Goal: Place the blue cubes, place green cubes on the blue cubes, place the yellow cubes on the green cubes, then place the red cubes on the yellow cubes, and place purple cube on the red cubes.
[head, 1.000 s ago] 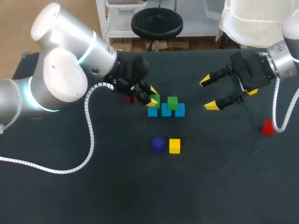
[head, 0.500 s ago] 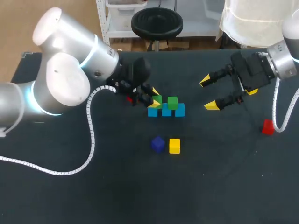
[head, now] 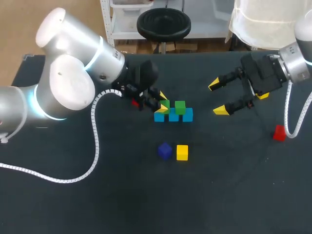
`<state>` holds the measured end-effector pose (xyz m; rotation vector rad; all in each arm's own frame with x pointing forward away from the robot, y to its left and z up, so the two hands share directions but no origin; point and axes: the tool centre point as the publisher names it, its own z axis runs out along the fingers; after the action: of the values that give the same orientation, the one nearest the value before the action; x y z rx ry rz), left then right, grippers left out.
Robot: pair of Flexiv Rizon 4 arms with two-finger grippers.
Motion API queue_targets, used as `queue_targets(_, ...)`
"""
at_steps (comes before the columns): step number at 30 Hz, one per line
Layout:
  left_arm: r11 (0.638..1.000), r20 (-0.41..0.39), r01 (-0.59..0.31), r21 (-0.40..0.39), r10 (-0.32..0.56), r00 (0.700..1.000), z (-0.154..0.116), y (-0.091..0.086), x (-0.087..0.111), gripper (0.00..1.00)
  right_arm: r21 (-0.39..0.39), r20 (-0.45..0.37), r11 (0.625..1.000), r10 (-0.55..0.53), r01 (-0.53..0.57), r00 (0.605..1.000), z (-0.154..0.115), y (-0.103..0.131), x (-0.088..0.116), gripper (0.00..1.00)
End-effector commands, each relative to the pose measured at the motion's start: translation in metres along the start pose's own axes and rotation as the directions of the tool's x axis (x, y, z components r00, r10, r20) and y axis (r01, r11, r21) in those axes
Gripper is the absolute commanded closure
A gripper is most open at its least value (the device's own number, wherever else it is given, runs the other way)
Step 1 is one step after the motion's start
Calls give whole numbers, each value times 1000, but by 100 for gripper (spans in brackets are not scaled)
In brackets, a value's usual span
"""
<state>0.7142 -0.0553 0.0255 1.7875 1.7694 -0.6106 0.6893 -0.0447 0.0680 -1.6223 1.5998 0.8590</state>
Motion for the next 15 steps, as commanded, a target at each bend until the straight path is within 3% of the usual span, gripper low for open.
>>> queue_targets(1, 1000, -4, -2, 7, 2, 1000, 1, 3, 0, 100, 1, 1, 1000, -1, 1, 1000, 0, 0, 0, 0)
queue_targets(15, 1000, -7, 0, 10, 0, 1000, 0, 1, 0, 100, 1, 1, 1000, -1, 1, 1000, 0, 0, 0, 0)
